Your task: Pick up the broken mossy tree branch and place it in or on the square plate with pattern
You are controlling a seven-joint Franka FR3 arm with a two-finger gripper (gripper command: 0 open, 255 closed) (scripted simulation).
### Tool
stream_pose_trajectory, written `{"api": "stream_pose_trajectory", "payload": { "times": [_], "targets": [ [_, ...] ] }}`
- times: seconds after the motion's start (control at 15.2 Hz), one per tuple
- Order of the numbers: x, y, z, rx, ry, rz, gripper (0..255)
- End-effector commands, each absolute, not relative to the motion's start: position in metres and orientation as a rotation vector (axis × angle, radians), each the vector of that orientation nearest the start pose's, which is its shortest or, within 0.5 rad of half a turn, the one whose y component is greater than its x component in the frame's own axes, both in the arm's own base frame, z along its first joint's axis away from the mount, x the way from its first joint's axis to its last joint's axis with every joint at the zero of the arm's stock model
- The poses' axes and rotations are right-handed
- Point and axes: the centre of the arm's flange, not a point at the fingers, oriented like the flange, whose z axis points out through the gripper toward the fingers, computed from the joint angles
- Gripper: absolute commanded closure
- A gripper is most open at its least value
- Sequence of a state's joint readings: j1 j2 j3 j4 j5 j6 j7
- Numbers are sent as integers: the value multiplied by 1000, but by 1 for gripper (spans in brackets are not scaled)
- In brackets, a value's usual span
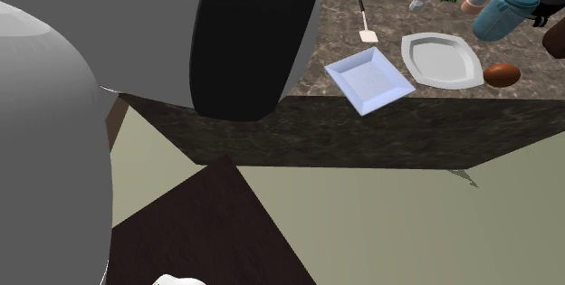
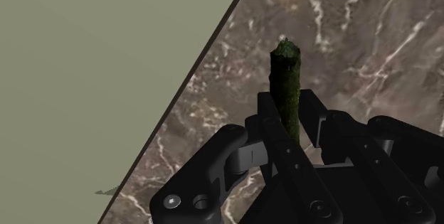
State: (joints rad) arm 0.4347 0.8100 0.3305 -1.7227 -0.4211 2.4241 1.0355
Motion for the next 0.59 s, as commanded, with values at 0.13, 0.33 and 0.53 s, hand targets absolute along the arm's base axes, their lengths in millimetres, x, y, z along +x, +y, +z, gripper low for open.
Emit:
{"api": "stream_pose_trajectory", "payload": {
  "times": [0.13,0.33,0.53],
  "targets": [
    [486,442,150,-3190,54,7,255],
    [486,442,166,-3190,54,7,255],
    [486,442,182,-3190,54,7,255]
  ]
}}
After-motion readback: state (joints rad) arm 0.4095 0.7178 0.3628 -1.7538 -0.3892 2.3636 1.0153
